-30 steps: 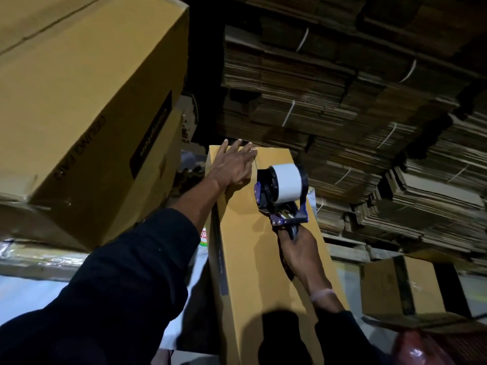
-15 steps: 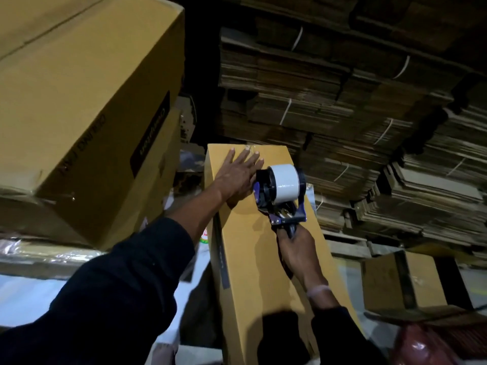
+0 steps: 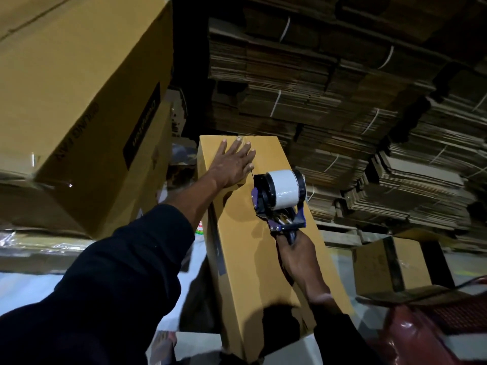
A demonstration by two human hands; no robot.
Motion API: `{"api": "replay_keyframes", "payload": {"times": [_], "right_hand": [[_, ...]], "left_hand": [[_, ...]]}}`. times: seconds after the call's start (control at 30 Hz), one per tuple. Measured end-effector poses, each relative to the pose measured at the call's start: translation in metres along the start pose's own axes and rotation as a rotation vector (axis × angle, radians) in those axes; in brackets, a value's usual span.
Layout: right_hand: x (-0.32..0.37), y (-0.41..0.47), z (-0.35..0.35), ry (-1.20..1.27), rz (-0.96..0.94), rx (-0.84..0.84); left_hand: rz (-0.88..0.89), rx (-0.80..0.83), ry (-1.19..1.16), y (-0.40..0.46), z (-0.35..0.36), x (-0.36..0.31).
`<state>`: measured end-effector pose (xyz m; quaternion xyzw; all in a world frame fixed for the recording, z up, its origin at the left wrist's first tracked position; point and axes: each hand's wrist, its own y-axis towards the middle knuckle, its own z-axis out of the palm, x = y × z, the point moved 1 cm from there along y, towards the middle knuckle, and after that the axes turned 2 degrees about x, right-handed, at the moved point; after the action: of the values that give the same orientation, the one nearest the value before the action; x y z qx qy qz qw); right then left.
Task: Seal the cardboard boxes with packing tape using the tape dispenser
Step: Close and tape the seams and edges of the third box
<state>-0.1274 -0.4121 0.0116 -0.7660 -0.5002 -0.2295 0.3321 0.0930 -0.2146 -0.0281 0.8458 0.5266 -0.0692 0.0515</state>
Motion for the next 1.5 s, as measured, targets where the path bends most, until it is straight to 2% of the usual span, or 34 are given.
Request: {"api": "replay_keyframes", "payload": {"times": [0.23, 0.63, 0.97, 1.23, 1.5], "right_hand": [[-0.002, 0.003, 0.003, 0.011, 0.050, -0.007], [0.002, -0.014, -0.005, -0.049, 0.025, 0.012], [-0.050, -0.082, -0.030, -0.041, 0.004, 0.029], [-0.051, -0.083, -0.030, -0.012, -0.026, 0.020], [-0.051, -0.090, -0.033, -0.009, -0.007, 0.039]], "left_hand": [[0.174, 0.031, -0.027, -0.040, 0.008, -0.020], [0.154, 0.038, 0.043, -0.049, 0.011, -0.030], [0.134, 0.040, 0.021, -0.052, 0.012, -0.036], [0.314, 0.046, -0.065, -0.110, 0.026, -0.079], [0.276, 0.029, -0.080, -0.125, 0.024, -0.092]]}}
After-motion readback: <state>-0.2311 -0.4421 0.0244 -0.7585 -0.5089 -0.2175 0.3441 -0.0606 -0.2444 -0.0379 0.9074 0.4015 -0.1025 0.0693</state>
